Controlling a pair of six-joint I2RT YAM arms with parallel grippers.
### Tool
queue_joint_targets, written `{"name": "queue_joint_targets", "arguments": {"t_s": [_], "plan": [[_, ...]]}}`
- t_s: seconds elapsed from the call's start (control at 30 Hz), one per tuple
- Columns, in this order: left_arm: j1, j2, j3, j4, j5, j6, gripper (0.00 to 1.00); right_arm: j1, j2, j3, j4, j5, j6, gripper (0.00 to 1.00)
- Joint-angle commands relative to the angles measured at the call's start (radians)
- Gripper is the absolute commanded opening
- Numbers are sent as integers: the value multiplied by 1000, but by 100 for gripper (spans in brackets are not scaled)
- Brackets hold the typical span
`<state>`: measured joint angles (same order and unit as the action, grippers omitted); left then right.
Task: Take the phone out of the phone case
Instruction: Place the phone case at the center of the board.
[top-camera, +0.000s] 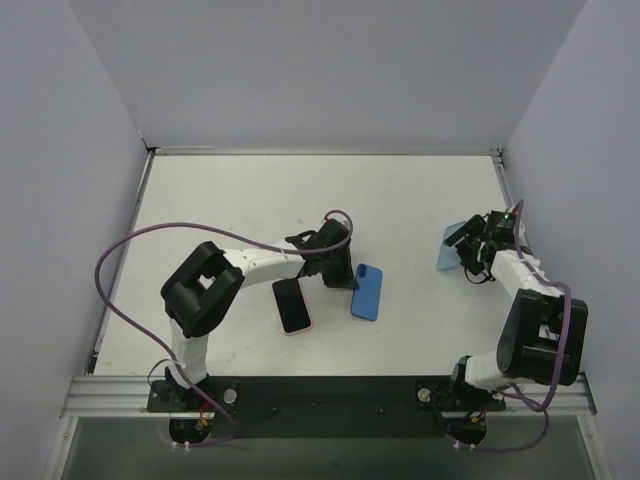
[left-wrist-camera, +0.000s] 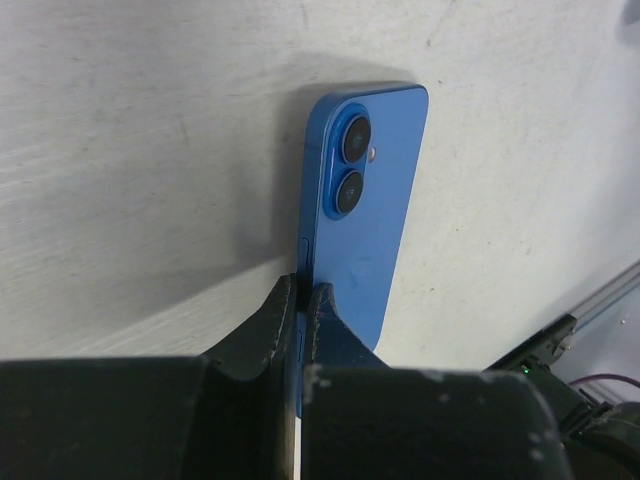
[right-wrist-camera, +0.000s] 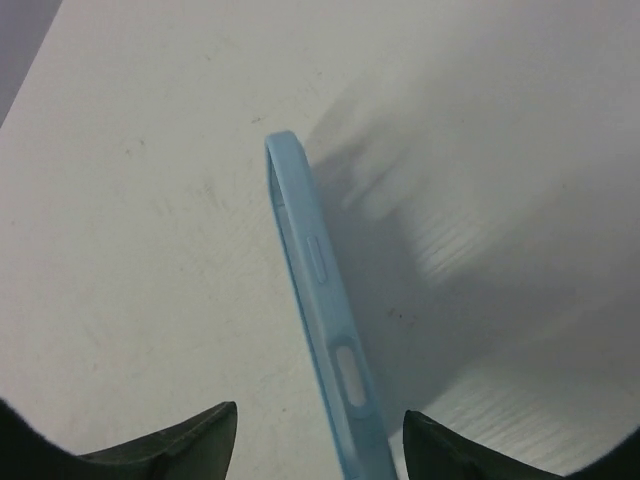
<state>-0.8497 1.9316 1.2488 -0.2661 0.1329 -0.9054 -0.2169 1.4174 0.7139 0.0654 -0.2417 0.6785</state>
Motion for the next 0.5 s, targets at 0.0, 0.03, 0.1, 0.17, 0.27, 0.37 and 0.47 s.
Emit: {"name": "queue_joint_targets", "arguments": {"t_s": [0.0,0.03,0.1,0.17,0.27,0.37,0.47], "plan": [[-15,46,-25,13,65,42,1,7,-37,84,-186,161,-25,68],[-17,44,-19,8,66,48,11,14,-49,85,-199,182,-28,69],[-17,43,-12,-15,63,62,24,45,-90,85,-225,226,-43,100],[-15,24,-12,-27,56,85,51,76,-118,87,-240,292,-53,100],[-12,-9,-14,-53,37,109,74,145,-167,94,-272,369,-74,100],[-3,-54,-15,-91,10,128,84,233,-204,99,-288,371,-89,100],[32,-134,-51,-104,-1,132,86,373,-230,104,-305,387,-94,100]]}}
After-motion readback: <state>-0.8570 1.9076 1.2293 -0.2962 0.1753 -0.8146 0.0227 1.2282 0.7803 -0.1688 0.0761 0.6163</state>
